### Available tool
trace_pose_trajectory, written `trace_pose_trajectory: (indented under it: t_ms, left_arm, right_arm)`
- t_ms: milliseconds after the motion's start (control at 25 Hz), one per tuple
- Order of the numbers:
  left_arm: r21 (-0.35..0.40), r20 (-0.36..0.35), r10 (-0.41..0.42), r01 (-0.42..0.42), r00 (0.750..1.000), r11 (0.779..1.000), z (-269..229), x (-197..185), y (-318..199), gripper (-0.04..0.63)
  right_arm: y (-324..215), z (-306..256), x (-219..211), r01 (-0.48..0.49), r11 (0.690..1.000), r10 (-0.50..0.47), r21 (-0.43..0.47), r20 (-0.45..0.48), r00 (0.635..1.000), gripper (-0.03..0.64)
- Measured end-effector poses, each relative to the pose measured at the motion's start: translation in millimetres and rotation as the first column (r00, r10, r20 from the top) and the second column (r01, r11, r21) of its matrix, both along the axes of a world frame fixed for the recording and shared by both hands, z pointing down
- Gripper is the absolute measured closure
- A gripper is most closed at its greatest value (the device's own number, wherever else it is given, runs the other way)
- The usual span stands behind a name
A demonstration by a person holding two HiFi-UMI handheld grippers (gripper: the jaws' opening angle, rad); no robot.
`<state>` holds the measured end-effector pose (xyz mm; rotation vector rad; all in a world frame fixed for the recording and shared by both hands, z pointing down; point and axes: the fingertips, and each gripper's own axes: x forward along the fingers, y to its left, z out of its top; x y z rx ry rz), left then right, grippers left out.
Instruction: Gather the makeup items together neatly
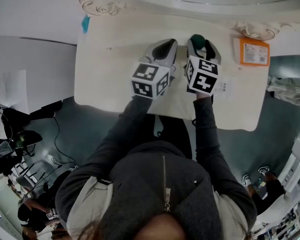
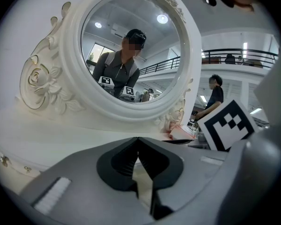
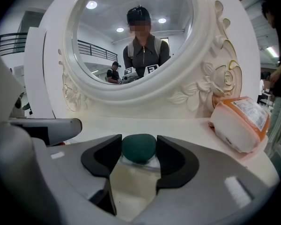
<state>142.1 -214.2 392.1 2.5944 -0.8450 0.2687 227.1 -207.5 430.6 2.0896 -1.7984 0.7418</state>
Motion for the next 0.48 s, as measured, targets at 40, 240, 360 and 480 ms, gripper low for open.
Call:
trace_pose_trajectory:
  t_ms: [40, 240, 360, 480]
  left_arm:
    - [0.000, 0.000, -0.002, 0.002, 1.000, 1.000, 0.1, -0.6, 0.1, 0.586]
    - [0.000, 0.001, -0.008, 0.008, 1.000, 1.000, -0.4, -2.8, 0.7, 0.586]
    - [-0.002, 0.001, -0.011, 0.011, 1.000, 1.000, -0.3, -4.0, 2.6, 0.586]
    - [-0.002, 0.003, -0.014, 0.014, 1.000, 1.000, 0.4, -4.8, 4.4, 0.586]
  right_arm:
    - [0.2, -0.6, -0.2, 0.001, 1.000, -0.001, 0.002, -0.001, 1.000, 0.379]
    - [1.3, -1.5, 0.6, -0.001, 1.000, 0.001, 0.003, -0.001, 1.000, 0.383]
    - [2.0, -1.7, 1.3, -0.001, 1.000, 0.002, 0.004, -0.001, 1.000, 0.385]
    - [3.2, -3.0, 1.9, -0.005, 1.000, 0.005, 0.012, -0.001, 1.000, 0.386]
